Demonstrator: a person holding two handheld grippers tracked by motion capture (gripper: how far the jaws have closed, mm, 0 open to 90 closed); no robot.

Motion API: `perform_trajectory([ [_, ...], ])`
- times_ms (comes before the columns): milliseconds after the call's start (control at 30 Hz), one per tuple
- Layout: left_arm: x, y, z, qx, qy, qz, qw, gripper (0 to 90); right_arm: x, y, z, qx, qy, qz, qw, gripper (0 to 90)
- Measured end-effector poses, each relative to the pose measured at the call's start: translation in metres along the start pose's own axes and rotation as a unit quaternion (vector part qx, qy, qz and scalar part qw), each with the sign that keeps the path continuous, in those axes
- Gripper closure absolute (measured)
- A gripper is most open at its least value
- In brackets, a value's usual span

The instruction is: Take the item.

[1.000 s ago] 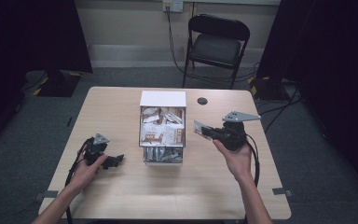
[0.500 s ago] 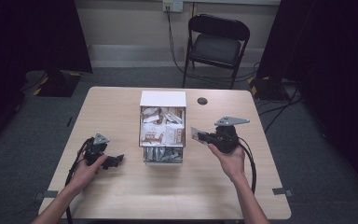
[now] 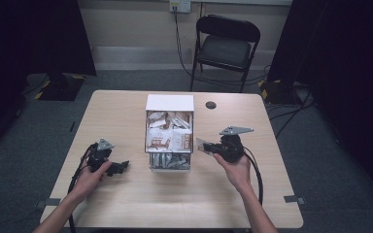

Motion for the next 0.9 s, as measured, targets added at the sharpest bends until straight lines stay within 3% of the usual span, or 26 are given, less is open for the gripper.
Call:
perform_trajectory([
  [267,0.0,0.0,0.0,0.0,0.0,0.0,1.0,0.0,0.013,0.014,0.007,0.008,0.009,-0.026,0.9996,88.8],
  [900,0.0,0.0,0.0,0.0,0.0,0.0,1.0,0.0,0.035,0.037,0.022,0.023,0.022,-0.057,0.9979,88.7],
])
Point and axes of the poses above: each handheld gripper's, and its own axes: y roughly forward along the jaws, x roughly out of its underside, z roughly to its right, the point moved 8 cm from there along y, roughly forward along the jaws, and after that the axes turned 13 degrees about y, right-handed, at the moved point
